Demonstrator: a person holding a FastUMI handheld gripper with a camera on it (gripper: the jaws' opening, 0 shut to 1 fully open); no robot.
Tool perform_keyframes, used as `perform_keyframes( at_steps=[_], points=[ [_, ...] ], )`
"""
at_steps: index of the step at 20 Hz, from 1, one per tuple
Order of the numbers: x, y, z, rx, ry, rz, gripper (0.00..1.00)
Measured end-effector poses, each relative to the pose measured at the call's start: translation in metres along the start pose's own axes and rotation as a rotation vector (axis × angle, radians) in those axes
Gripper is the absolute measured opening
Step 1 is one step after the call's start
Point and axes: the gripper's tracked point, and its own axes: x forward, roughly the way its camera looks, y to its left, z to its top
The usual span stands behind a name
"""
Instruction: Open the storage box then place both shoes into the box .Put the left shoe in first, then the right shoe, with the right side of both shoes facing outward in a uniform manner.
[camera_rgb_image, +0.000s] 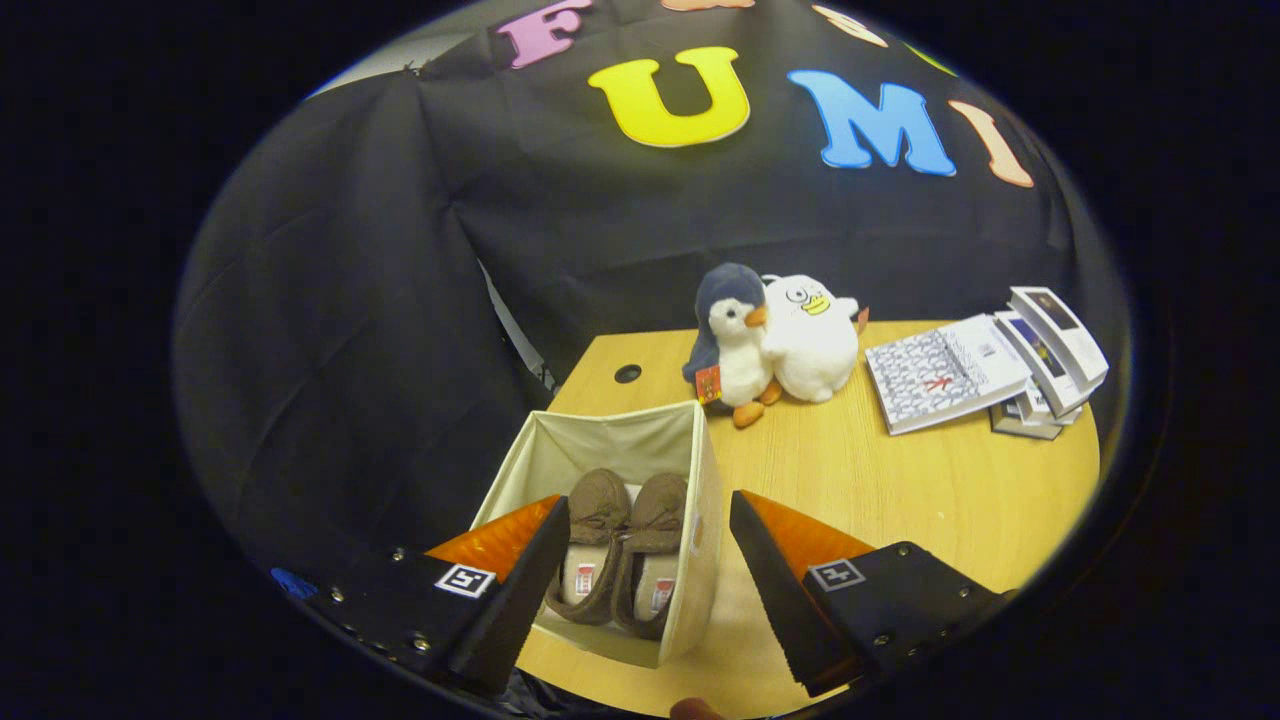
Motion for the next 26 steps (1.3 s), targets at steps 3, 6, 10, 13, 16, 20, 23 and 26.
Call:
perform_keyframes(
  at_steps=[3, 6, 10, 13, 16, 20, 23, 26],
  points=[
    [-0.031, -0.006, 0.024, -0.086, -0.126, -0.003, 0.98],
    [-0.072, -0.007, 0.048, -0.142, -0.263, -0.021, 0.98],
    [-0.124, -0.037, 0.071, -0.216, -0.407, -0.095, 0.98],
    [-0.16, -0.059, 0.085, -0.246, -0.507, -0.156, 0.98],
    [-0.189, -0.081, 0.095, -0.254, -0.583, -0.201, 0.98],
    [-0.223, -0.119, 0.107, -0.26, -0.686, -0.279, 0.98],
    [-0.227, -0.139, 0.102, -0.247, -0.704, -0.313, 0.98],
    [-0.236, -0.155, 0.104, -0.209, -0.723, -0.349, 0.98]
  ],
)
